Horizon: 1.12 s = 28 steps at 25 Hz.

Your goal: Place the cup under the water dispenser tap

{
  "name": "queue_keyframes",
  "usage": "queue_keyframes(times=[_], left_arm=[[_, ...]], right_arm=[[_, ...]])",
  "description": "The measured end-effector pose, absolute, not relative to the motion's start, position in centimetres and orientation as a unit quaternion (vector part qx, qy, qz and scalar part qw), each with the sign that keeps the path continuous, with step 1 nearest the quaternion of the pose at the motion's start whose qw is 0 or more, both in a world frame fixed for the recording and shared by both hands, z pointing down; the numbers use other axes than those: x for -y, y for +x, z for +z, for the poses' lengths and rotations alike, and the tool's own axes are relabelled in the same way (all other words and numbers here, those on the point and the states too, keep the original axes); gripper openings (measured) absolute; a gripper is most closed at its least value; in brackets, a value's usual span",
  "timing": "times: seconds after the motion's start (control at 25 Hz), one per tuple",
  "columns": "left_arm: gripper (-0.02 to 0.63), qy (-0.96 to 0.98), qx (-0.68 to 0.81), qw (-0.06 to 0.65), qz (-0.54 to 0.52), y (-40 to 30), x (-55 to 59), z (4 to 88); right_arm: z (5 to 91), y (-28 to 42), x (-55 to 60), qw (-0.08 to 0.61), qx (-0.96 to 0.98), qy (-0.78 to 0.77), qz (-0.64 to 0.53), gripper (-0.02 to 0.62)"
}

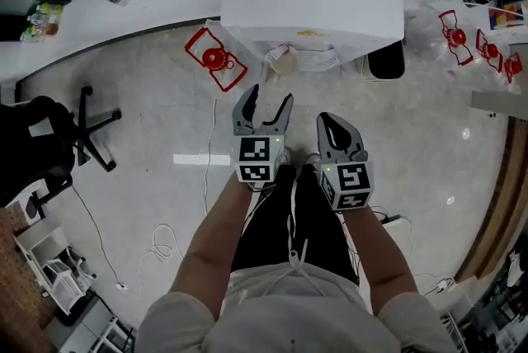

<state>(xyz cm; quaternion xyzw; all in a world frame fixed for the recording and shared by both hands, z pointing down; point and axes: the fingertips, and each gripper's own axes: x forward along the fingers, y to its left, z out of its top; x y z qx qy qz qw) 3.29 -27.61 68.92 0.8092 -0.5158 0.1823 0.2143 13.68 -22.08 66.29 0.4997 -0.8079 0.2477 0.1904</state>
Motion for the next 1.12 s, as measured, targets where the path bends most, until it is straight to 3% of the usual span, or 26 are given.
queue_keyframes(times=[0.44,0.72,1.12], left_arm=[[0.084,0.831,0.492,0.211,0.155,4.1,23.8,58.7],[0.026,0.832,0.510,0.184,0.122,3.4,23.9,50.1],[0.020,0.861,0.493,0.102,0.071,1.2,25.2,39.3]], right_arm=[[57.7,13.8,21.4,0.173,0.804,0.516,0.241,0.029],[50.2,14.0,21.7,0.133,0.806,0.536,0.213,0.029],[41.7,11.8,23.1,0.108,0.827,0.531,0.151,0.029]])
